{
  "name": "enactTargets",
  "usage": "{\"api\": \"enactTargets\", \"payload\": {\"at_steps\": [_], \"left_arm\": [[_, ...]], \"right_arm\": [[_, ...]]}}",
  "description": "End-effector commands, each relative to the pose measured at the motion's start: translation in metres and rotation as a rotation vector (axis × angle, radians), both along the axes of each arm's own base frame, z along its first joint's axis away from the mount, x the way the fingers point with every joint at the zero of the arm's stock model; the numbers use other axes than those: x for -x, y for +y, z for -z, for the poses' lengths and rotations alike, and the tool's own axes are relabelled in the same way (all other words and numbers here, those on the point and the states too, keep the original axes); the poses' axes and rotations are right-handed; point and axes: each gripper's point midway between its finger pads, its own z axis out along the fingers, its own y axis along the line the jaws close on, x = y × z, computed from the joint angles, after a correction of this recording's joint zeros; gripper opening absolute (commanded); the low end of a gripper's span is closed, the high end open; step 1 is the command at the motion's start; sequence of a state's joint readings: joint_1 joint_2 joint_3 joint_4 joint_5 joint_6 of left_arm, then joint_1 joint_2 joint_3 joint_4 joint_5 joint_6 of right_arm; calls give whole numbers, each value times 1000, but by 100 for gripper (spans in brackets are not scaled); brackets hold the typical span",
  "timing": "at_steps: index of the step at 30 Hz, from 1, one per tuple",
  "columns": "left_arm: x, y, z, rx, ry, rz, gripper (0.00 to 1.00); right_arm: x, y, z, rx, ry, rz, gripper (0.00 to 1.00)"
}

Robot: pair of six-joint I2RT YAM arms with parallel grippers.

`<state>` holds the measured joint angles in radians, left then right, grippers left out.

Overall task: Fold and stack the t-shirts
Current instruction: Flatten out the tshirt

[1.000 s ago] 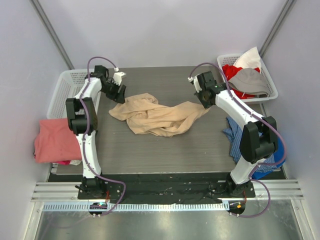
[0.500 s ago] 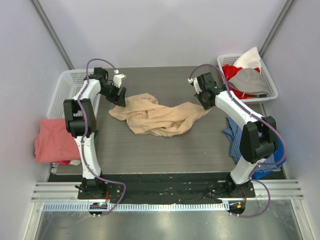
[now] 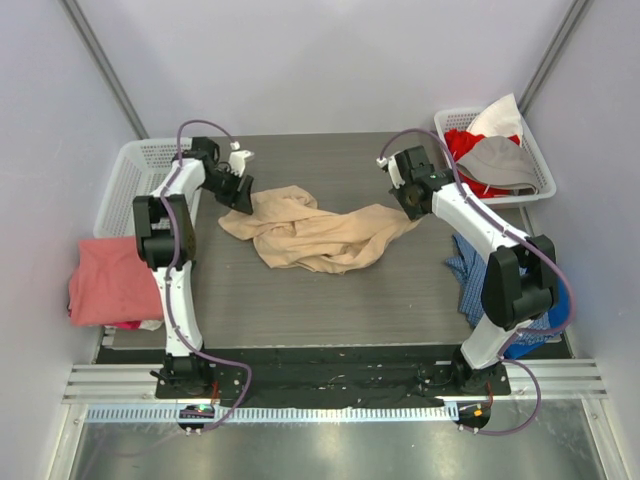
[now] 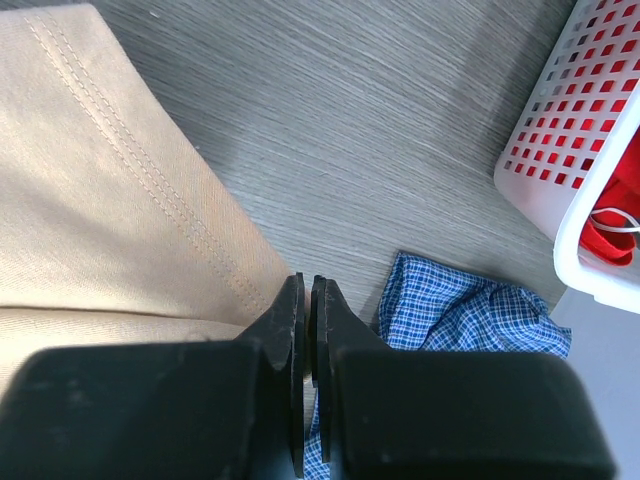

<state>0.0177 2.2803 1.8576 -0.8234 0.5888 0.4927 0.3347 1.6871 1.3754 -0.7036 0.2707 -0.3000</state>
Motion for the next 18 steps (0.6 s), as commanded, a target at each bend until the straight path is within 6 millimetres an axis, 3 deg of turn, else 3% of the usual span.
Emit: {"api": "enactTargets", "payload": {"at_steps": [1, 3, 4, 7, 12, 16, 18], "left_arm": [[-14, -5, -9, 5, -27, 3, 48], [-15, -4, -6, 2, -21, -1, 39], [-14, -18, -7, 1, -23, 27, 28], [-14, -19, -11, -1, -27, 25, 0], [-16, -17, -31, -14, -59, 1, 0], [-25, -12, -71, -28, -144, -71, 0], [-31, -6, -102, -54, -217, -110, 0]], "right_arm": [[-4, 2, -24, -28, -79, 10, 1], [-4, 1, -25, -26, -81, 9, 1], [-4, 1, -25, -25, -83, 10, 1], [-4, 1, -24, -20, -80, 5, 1], [-10, 1, -35, -17, -103, 5, 1], [-18, -4, -50, 15, -141, 15, 1], [-23, -5, -64, 21, -171, 19, 1]]}}
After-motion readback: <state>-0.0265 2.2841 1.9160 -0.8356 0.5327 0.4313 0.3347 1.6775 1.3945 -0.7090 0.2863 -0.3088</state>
